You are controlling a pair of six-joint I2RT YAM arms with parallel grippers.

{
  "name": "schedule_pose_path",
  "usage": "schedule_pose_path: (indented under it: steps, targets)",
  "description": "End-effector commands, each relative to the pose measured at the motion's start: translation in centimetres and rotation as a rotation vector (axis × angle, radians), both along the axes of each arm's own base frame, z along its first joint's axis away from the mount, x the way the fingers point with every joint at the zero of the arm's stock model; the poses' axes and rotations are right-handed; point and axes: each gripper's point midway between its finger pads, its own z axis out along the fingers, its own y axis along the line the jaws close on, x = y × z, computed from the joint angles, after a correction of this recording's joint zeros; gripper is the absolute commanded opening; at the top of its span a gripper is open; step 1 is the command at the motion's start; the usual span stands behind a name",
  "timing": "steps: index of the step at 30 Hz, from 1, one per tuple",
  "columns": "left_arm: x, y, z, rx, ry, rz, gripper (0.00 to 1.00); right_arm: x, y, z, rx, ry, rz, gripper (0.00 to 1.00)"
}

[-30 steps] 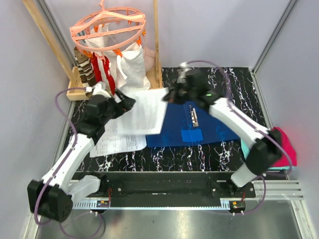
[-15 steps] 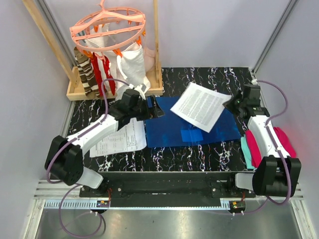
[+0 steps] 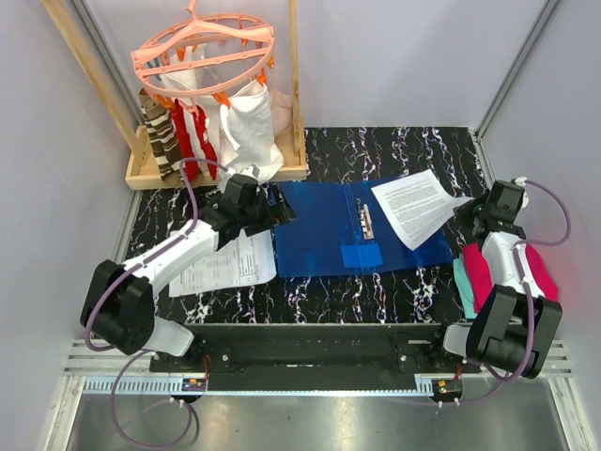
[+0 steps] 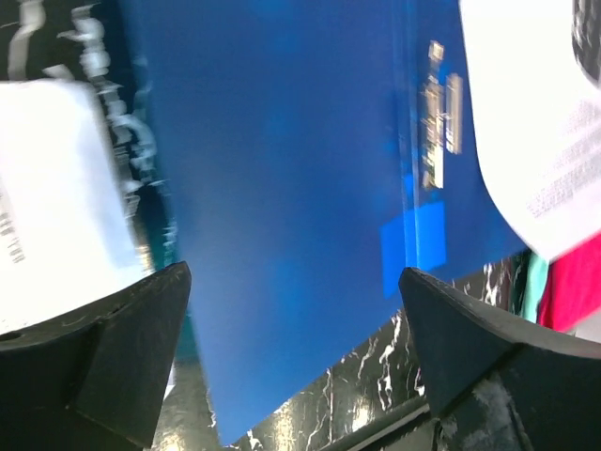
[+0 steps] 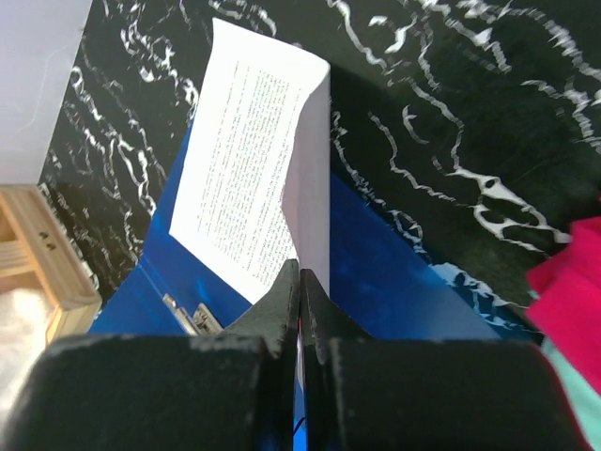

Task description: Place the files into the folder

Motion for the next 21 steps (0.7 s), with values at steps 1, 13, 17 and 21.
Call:
schedule_pose_path:
  steps: [1, 13, 17, 21]
  targets:
    - [0.7, 2.5, -0.9, -0.022, 0.030, 0.131, 0.99, 0.9, 1.2, -0.8, 0.083, -0.046, 0.021, 0.00]
    - [0.2, 0.1, -2.9, -0.160, 0.073, 0.059, 0.97, -1.6, 2.4, -4.2, 0.230, -0.036, -0.096, 0.00]
    - [0.2, -0.5, -3.1, -0.177, 0.082, 0.040, 0.95, -1.8, 2.8, -4.1, 0.247, -0.062, -0.090, 0.00]
    - [0.0, -1.2, -3.5, -0.185, 0.095, 0.027, 0.93, -2.3, 3.3, -4.3, 0.264, -0.073, -0.090, 0.00]
